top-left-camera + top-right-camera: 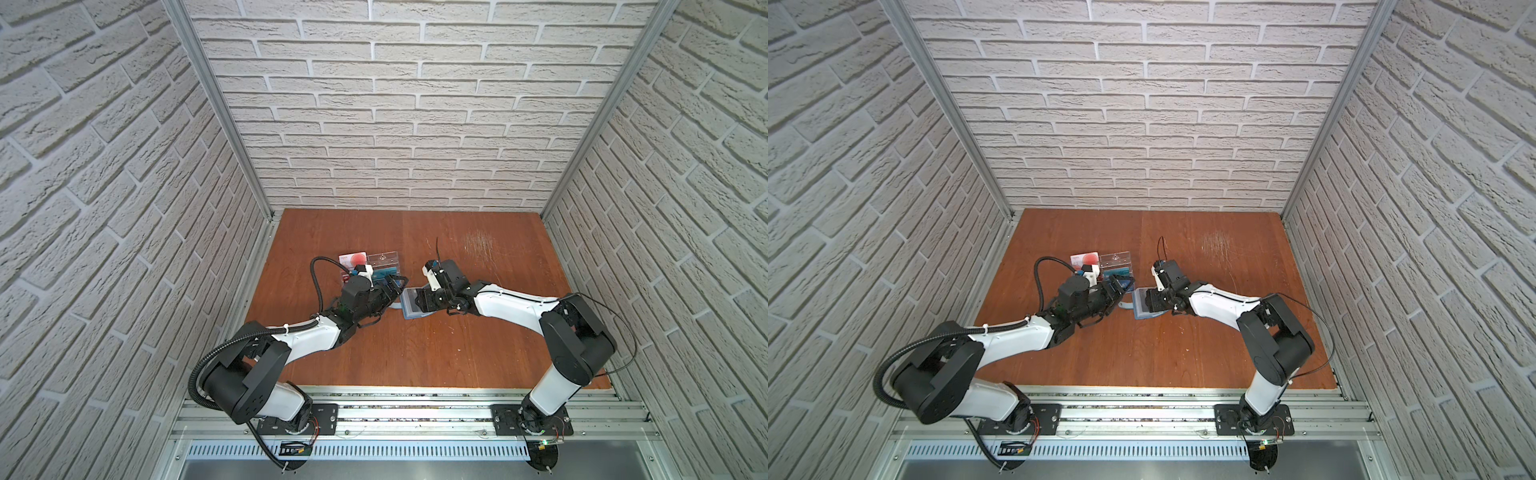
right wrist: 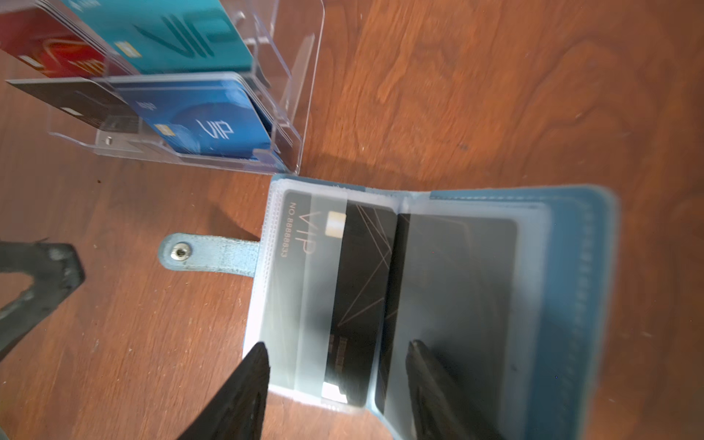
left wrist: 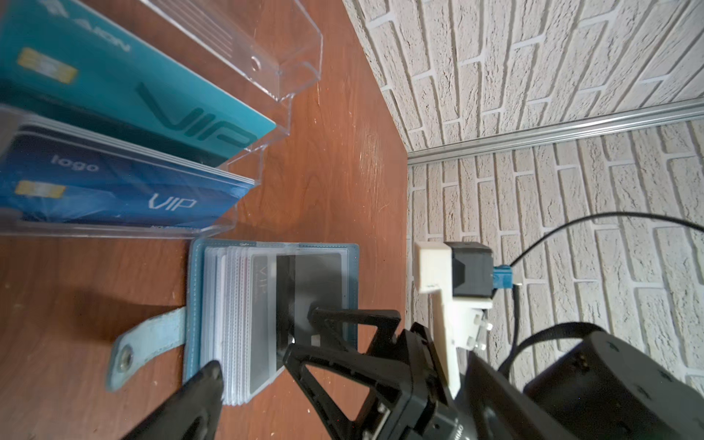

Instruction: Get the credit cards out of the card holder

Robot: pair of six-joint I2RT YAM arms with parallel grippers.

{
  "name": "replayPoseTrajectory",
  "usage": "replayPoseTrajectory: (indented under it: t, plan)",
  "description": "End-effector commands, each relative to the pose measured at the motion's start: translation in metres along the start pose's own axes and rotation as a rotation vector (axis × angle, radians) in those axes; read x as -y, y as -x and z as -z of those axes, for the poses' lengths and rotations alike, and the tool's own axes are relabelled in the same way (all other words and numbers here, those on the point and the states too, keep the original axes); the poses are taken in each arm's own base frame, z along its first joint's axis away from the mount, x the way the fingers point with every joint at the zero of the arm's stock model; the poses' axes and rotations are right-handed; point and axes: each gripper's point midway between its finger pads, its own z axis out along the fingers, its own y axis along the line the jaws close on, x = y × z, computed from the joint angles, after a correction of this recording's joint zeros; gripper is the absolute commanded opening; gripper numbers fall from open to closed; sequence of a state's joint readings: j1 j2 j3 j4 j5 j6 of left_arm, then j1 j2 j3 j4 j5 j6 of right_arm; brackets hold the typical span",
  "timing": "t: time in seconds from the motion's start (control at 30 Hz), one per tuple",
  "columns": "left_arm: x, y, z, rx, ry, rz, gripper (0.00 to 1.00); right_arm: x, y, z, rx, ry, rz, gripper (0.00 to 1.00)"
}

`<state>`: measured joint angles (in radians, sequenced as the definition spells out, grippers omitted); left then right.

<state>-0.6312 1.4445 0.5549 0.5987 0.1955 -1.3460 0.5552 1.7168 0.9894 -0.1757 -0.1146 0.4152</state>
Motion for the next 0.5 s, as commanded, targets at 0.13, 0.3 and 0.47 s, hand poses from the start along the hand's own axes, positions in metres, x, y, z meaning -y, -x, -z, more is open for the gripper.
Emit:
replayPoseTrajectory:
  t: [0.13,0.3,0.47]
  plan:
    - [0.010,0.000,-0.011,0.010,-0.039,-0.021,0.98,0.019,0.009,-0.003,-0.001,0.017,-0.104,0.60]
    - [0.008,-0.001,-0.021,-0.003,-0.038,-0.007,0.98,0.020,0.004,-0.006,-0.029,0.041,-0.125,0.60]
    - [0.011,-0.003,-0.029,-0.013,-0.058,0.018,0.98,0.017,0.001,-0.011,-0.052,0.064,-0.142,0.60]
